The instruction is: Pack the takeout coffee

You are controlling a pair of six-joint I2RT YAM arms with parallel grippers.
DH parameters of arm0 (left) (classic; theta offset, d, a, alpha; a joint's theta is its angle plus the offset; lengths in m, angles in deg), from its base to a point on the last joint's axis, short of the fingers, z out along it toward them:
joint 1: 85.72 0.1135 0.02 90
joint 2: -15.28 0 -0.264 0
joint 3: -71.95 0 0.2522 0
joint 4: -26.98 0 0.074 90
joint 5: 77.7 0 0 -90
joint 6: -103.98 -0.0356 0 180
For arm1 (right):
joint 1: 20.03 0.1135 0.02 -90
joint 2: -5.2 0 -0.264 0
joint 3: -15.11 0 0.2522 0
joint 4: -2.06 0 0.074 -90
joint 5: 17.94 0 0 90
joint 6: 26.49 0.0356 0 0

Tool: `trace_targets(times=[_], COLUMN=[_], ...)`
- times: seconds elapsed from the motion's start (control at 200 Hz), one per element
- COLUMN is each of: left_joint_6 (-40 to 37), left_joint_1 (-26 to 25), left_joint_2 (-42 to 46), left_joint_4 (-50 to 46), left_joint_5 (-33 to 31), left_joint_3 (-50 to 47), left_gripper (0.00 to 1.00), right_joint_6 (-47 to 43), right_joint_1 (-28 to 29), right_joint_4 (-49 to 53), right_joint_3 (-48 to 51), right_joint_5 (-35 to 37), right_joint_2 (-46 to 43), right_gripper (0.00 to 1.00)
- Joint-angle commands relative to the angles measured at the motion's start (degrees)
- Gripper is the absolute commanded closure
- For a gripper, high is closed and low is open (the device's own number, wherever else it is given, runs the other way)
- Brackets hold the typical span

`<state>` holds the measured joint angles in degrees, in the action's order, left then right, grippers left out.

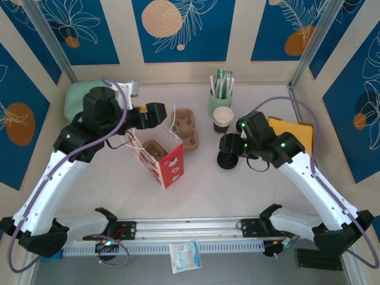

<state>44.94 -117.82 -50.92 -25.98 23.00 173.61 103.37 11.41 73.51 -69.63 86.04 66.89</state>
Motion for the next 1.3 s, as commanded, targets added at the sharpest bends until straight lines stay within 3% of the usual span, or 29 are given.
trace_targets(times=[0.0,0.48,0.84,1.07,1.295], left_joint_6=[-1.96,-7.4,-11.71,-13.55,-13.64], left_joint_1=[-2.32,-9.05,-13.33,-15.76,-16.51], left_joint_2=[-2.64,-17.16,-26.92,-29.59,-31.18], left_joint_4=[2.46,3.78,-0.85,-3.31,-3.6], left_joint_5=[-0.68,1.05,2.84,1.08,1.67], left_joint_3=[3.16,14.42,24.23,25.09,25.04], left_gripper=[0.01,0.01,0.01,0.01,0.01], right_joint_6=[-4.77,-9.02,-12.14,-13.8,-16.1], right_joint_1=[-3.93,-19.21,-23.81,-27.69,-27.36], right_joint_4=[4.58,7.49,8.68,10.12,12.86], right_joint_3=[-4.18,-15.82,-22.69,-25.96,-31.05], right_joint_5=[-3.24,-7.47,-5.64,-7.19,-6.23], right_joint_2=[2.87,16.2,30.11,37.54,44.14], right_gripper=[0.27,0.28,0.26,0.27,0.3])
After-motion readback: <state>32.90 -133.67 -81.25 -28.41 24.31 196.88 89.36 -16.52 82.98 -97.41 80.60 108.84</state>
